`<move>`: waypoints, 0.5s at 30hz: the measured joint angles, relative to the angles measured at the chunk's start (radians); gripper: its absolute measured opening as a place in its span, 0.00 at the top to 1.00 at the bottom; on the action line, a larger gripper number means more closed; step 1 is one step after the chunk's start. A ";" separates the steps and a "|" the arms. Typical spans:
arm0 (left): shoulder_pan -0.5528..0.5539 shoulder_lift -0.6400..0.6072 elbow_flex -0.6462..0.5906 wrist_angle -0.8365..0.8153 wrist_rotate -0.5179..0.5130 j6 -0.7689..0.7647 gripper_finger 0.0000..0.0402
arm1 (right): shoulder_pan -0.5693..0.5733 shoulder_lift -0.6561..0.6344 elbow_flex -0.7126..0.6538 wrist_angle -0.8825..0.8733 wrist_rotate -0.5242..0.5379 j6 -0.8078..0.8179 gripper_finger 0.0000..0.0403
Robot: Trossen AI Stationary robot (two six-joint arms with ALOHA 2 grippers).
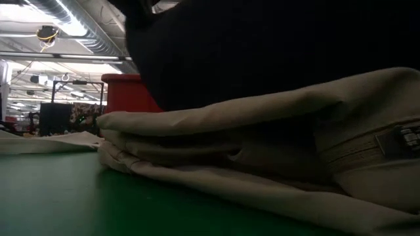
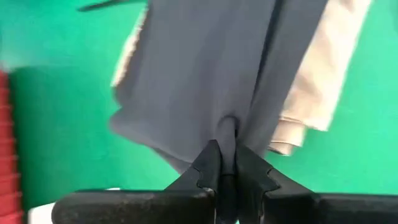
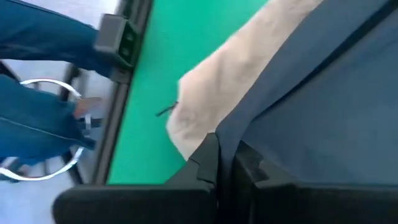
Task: Fold Laundry from Bin
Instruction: Stack the folded black shorts on top of the folded light brown shorts
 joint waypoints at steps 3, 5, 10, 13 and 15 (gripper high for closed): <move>-0.008 0.000 0.000 -0.004 0.093 -0.007 0.95 | 0.002 0.033 0.000 0.052 -0.016 0.000 0.96; -0.013 0.000 -0.001 -0.005 0.140 -0.012 0.95 | 0.002 0.051 0.000 0.074 -0.030 0.000 0.96; -0.016 0.000 -0.001 -0.007 0.180 -0.111 0.92 | 0.001 0.080 0.000 0.118 -0.048 0.004 0.96; -0.016 0.000 -0.001 -0.008 0.207 -0.199 0.87 | 0.000 0.083 0.000 0.136 -0.077 0.004 0.95; -0.016 0.000 -0.001 -0.016 0.226 -0.258 0.83 | 0.001 0.083 0.000 0.144 -0.089 0.004 0.95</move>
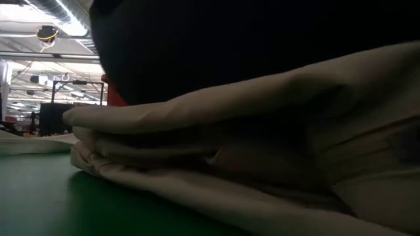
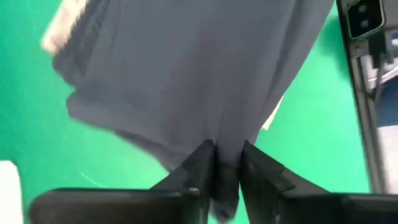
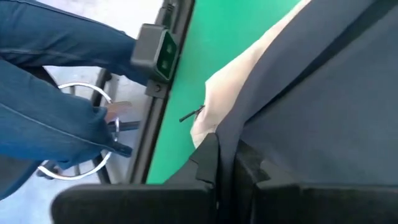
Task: Fold Laundry from Bin
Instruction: Stack the folded black shorts on top of the folded light brown shorts
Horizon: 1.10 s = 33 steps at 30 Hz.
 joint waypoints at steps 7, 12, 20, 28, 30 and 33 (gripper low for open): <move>0.000 0.000 0.000 -0.045 0.011 -0.164 0.68 | 0.001 0.000 0.000 0.010 -0.073 0.000 0.80; 0.000 0.000 0.000 -0.050 0.030 -0.167 0.58 | 0.001 0.000 0.000 0.051 -0.078 0.000 0.61; 0.000 0.000 0.000 -0.005 0.021 -0.163 0.55 | 0.001 0.000 0.098 -0.003 -0.179 -0.006 0.49; -0.009 0.048 0.000 0.125 -0.031 -0.108 0.55 | 0.021 0.004 0.104 -0.026 0.102 -0.083 0.56; -0.016 0.073 0.000 0.151 -0.042 -0.086 0.57 | 0.019 0.011 0.084 -0.022 0.133 -0.064 0.57; -0.026 0.111 0.000 0.181 -0.069 -0.083 0.61 | 0.011 0.017 0.040 -0.013 0.154 -0.034 0.59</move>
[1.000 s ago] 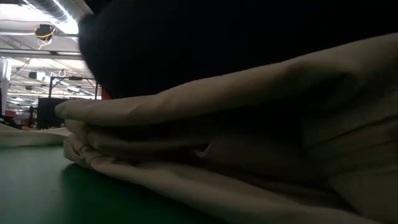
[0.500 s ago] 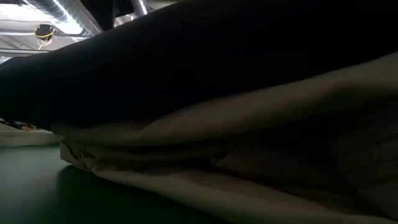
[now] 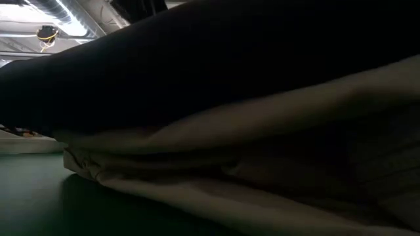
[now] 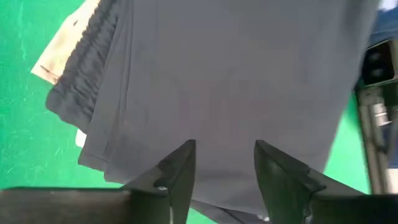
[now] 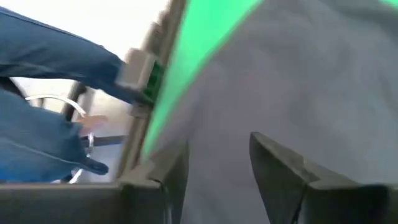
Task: Fold Laundry from Bin
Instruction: Stack the folded black shorts on top of the folded light brown shorts
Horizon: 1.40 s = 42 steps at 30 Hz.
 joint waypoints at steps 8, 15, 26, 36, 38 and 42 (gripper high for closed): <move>-0.006 0.115 0.000 0.024 -0.014 -0.001 0.84 | -0.006 0.000 -0.141 0.027 0.016 0.086 0.70; 0.006 0.195 0.000 0.076 -0.037 0.004 0.99 | -0.025 -0.001 -0.246 0.063 0.019 0.109 0.84; 0.097 0.305 0.002 0.083 -0.089 0.121 1.00 | -0.145 -0.006 -0.375 0.048 0.000 0.079 0.97; 0.262 0.303 0.001 0.064 -0.179 0.242 1.00 | -0.279 -0.002 -0.381 -0.198 0.191 -0.058 0.97; 0.297 0.302 0.001 0.072 -0.175 0.277 1.00 | -0.307 0.000 -0.382 -0.254 0.235 -0.059 0.97; 0.362 0.302 0.001 0.072 -0.175 0.334 1.00 | -0.361 0.000 -0.382 -0.328 0.280 -0.104 0.97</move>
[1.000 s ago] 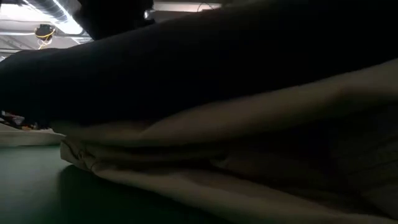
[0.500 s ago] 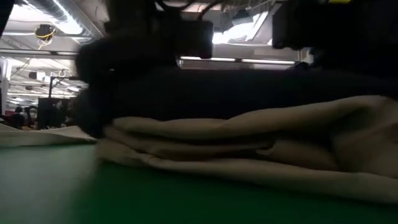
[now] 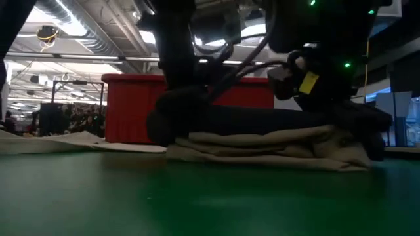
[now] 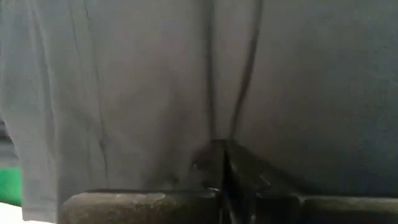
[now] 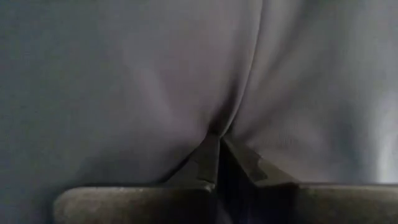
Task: Fold Laundry from Bin
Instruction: Stack the folded black shorts on top of the folded light brown shorts
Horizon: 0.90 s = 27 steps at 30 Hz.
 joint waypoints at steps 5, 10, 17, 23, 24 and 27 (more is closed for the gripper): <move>0.063 0.000 0.000 -0.017 0.003 0.065 1.00 | -0.071 0.000 -0.015 -0.012 0.046 -0.080 0.97; 0.126 -0.001 -0.008 -0.003 0.011 0.129 1.00 | -0.148 -0.016 -0.062 0.072 0.050 -0.173 0.97; 0.220 -0.001 -0.008 0.030 0.025 0.207 1.00 | -0.269 -0.019 -0.082 0.149 0.054 -0.309 0.97; 0.298 -0.001 -0.010 0.091 0.079 0.257 1.00 | -0.371 -0.019 -0.082 0.200 0.055 -0.405 0.97; 0.308 -0.001 -0.010 0.096 0.084 0.264 1.00 | -0.385 -0.019 -0.082 0.205 0.055 -0.418 0.97; 0.328 -0.001 -0.010 0.099 0.111 0.268 1.00 | -0.413 -0.036 -0.083 0.207 0.042 -0.425 0.97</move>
